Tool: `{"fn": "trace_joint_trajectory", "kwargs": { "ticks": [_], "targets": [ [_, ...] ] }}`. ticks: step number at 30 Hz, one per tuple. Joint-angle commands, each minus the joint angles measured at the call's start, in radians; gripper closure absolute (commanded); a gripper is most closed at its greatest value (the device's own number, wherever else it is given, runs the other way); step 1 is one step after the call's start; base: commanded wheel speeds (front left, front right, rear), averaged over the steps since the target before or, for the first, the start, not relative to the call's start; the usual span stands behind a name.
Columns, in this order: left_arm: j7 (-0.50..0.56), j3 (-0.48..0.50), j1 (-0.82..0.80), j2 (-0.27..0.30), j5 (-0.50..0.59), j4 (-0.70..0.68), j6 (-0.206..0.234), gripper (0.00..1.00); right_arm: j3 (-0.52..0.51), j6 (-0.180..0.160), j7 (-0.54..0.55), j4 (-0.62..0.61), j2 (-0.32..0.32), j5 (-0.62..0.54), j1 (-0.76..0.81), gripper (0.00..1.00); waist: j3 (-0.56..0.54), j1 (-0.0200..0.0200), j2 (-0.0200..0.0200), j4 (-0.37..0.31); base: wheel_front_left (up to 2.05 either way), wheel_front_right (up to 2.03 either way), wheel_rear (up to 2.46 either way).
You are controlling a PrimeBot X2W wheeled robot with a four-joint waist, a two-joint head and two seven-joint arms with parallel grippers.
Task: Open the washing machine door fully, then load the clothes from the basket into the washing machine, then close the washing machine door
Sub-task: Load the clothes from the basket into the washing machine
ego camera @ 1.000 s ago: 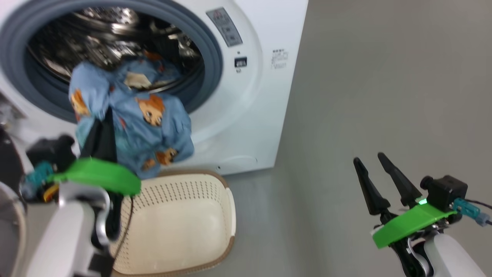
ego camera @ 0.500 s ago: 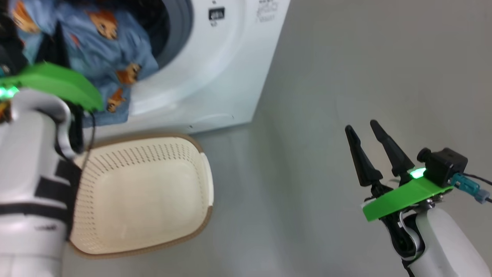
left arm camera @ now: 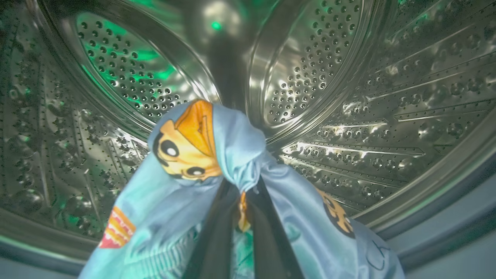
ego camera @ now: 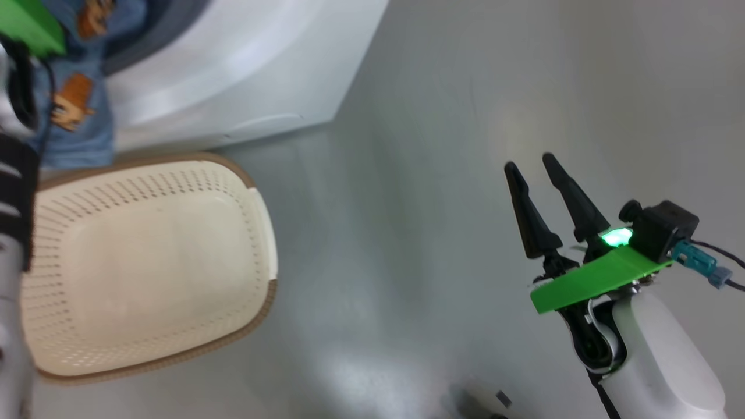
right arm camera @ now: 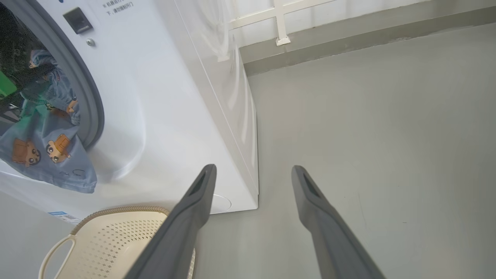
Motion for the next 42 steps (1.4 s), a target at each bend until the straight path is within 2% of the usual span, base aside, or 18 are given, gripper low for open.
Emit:
{"fn": "trace_joint_trajectory", "kwargs": {
  "ticks": [1,4,6,9,11,12,13,19,28,35,42],
  "targets": [
    [-0.013,0.005,-0.055,0.042,0.021,-0.011,0.003,1.00,0.019,0.002,-0.012,-0.027,0.002,0.003,-0.005,0.00,0.069,0.0000,0.0000,-0.055,0.00,0.00,0.00],
    [-0.020,0.004,-0.113,0.047,0.040,-0.023,0.024,1.00,0.018,0.002,-0.012,-0.030,0.008,0.003,-0.011,0.00,0.091,0.0000,0.0000,-0.063,0.00,0.00,0.00],
    [-0.022,0.016,-0.139,0.054,0.061,-0.085,0.049,1.00,0.016,0.002,-0.012,-0.032,0.010,0.002,-0.014,0.00,0.103,0.0000,0.0000,-0.065,0.00,0.00,0.00],
    [-0.022,0.045,-0.134,0.055,0.080,-0.168,0.076,1.00,0.014,0.002,-0.012,-0.034,0.015,0.000,-0.019,0.00,0.114,0.0000,0.0000,-0.064,0.00,0.00,0.00],
    [-0.022,0.054,-0.126,0.052,0.083,-0.176,0.084,1.00,0.013,0.002,-0.012,-0.033,0.016,-0.001,-0.020,0.00,0.114,0.0000,0.0000,-0.063,0.00,0.00,0.00],
    [-0.022,0.063,-0.116,0.046,0.079,-0.160,0.089,0.67,0.014,0.002,-0.012,-0.032,0.016,-0.001,-0.021,0.00,0.113,0.0000,0.0000,-0.061,0.00,0.00,0.00],
    [-0.022,0.066,-0.109,0.038,0.073,-0.125,0.090,0.00,0.015,0.002,-0.012,-0.029,0.017,-0.002,-0.022,0.00,0.111,0.0000,0.0000,-0.058,0.00,0.00,0.00],
    [-0.022,0.051,-0.121,0.011,0.074,-0.019,0.075,0.00,0.020,0.002,-0.012,-0.025,0.013,-0.003,-0.026,0.00,0.099,0.0000,0.0000,-0.033,0.00,0.00,0.00],
    [-0.022,0.048,-0.079,0.012,0.078,-0.015,0.046,0.00,0.013,0.002,-0.012,-0.023,0.008,-0.006,-0.025,0.00,0.069,0.0000,0.0000,-0.001,0.00,0.00,0.00],
    [-0.022,0.061,0.032,0.011,0.074,-0.117,0.027,0.00,-0.007,0.002,-0.012,-0.027,-0.002,-0.011,-0.016,0.00,0.034,0.0000,0.0000,0.032,0.00,0.00,0.00],
    [-0.023,0.090,0.229,0.020,0.066,-0.304,0.023,0.00,-0.014,0.002,-0.012,-0.028,-0.009,-0.013,-0.002,0.00,-0.006,0.0000,0.0000,0.049,0.00,0.00,0.00]
  ]
}}
